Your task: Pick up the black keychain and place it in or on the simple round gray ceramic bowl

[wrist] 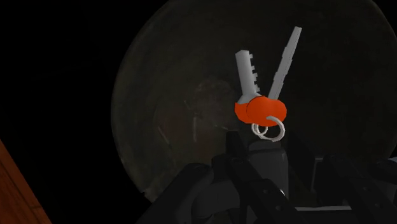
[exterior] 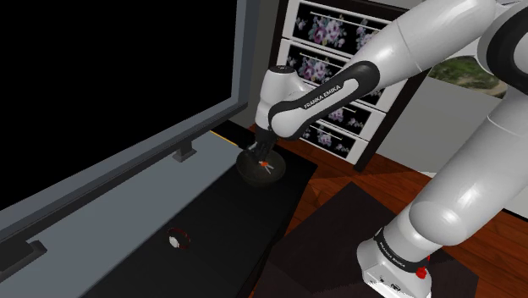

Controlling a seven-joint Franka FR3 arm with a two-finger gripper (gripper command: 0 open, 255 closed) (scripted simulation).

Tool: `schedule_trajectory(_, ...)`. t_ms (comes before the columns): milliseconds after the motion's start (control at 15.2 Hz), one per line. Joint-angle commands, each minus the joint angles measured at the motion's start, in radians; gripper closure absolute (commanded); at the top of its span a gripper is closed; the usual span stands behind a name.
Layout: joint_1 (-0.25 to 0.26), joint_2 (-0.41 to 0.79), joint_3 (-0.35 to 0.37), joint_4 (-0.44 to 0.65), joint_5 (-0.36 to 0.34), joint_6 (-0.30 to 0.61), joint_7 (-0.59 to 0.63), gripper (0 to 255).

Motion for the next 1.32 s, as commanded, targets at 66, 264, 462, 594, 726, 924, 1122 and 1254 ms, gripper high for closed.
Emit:
schedule_trajectory(66,0.000,0.000,0.000,0.000,0.000,0.000,0.000,255)
schedule_trajectory(264,0.000,0.000,0.000,0.000,0.000,0.000,0.000,0)
schedule_trajectory(462,0.000,0.000,0.000,0.000,0.000,0.000,0.000,0)
schedule_trajectory(594,-0.002,-0.059,0.005,0.012,0.037,-0.067,-0.027,0)
schedule_trajectory(726,-0.002,-0.108,0.004,0.028,0.064,-0.128,-0.046,0)
schedule_trajectory(924,-0.001,-0.108,0.004,0.028,0.064,-0.128,-0.046,0)
schedule_trajectory(1122,-0.001,-0.108,0.004,0.028,0.064,-0.128,-0.046,0)
schedule_trajectory(1254,-0.001,-0.108,0.004,0.028,0.064,-0.128,-0.046,0)
